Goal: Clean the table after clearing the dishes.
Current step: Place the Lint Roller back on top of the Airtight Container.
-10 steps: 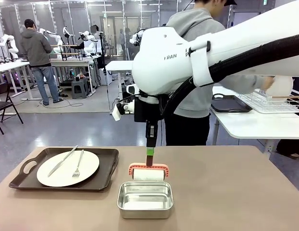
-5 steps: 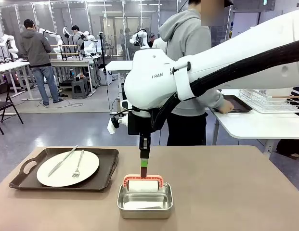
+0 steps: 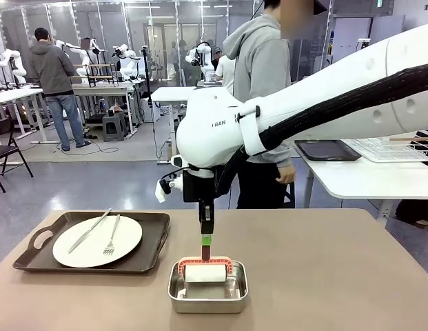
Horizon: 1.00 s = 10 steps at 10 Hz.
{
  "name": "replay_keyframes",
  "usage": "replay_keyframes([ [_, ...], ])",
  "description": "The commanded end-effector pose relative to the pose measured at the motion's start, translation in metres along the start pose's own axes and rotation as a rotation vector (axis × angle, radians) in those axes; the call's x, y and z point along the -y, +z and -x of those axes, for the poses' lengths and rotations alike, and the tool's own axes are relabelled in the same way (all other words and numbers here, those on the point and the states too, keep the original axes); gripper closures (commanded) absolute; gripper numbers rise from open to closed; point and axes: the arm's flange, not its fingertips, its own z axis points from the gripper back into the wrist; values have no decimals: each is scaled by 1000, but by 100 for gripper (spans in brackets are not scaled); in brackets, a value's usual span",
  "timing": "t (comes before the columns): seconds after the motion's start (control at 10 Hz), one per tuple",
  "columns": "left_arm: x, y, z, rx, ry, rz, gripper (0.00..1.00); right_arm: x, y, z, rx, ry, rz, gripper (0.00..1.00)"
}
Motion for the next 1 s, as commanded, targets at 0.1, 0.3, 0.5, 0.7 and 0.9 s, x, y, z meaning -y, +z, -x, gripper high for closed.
replay_keyframes([
  [0.1, 3, 4, 1, -11, -7, 2, 0, 22, -19, 0, -3, 74, 35, 79],
  [0.3, 3, 4, 1, -11, -7, 2, 0, 32, -28, 3, -33, 68, 38, 79],
  [0.5, 3, 4, 1, -11, -7, 2, 0, 38, -35, 10, -41, 75, 23, 79],
  [0.7, 3, 4, 1, -11, -7, 2, 0, 43, -39, 15, -17, 87, 23, 79],
  [0.9, 3, 4, 1, -11, -7, 2, 0, 53, -39, 19, 8, 104, -4, 79],
])
